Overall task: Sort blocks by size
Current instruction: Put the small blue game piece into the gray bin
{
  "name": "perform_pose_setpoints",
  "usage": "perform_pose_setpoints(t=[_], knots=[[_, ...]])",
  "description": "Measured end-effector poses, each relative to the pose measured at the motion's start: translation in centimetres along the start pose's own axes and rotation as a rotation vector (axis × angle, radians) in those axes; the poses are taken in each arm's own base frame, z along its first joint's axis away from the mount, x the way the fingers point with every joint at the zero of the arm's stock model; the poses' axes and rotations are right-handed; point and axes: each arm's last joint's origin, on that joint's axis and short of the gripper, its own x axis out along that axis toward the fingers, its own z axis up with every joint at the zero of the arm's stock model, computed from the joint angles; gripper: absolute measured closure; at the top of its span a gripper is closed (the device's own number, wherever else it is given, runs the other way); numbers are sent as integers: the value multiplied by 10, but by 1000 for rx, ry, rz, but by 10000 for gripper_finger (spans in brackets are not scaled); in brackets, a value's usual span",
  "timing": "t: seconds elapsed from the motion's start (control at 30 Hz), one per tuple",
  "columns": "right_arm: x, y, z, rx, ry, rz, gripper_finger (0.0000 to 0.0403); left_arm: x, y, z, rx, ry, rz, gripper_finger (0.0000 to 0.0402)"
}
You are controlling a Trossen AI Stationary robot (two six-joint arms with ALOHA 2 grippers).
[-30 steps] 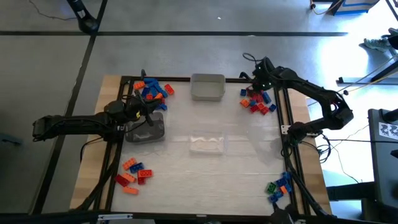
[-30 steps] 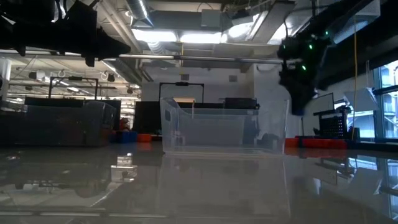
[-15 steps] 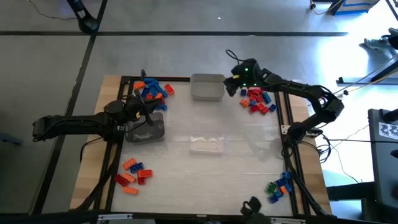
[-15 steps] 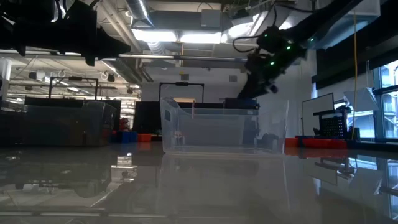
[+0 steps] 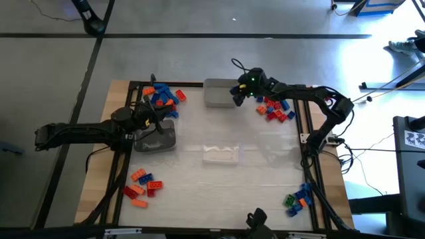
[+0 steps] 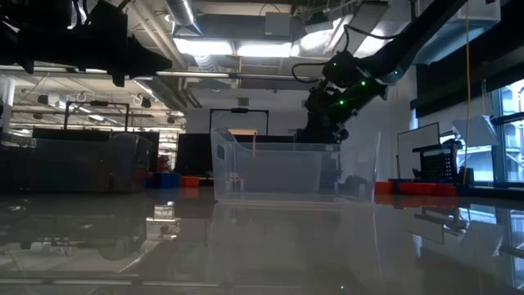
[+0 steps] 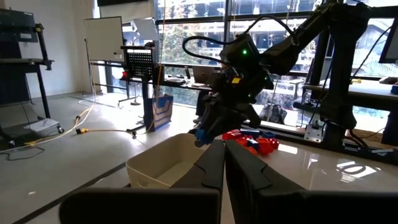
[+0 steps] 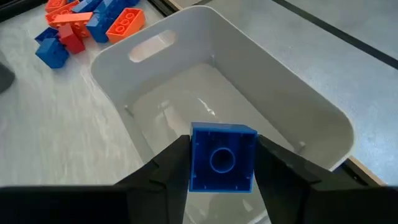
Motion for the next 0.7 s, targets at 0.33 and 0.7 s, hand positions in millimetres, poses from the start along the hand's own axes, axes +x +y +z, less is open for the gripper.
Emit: perform_pose_setpoints(t=[0.33,0.7], knots=[[-8,0,5,-14,30,-29,158,0,0,0,0,0,0,398],[-82,6,32,-105,208,-297,155,0,0,-1,-10,7,0,398]])
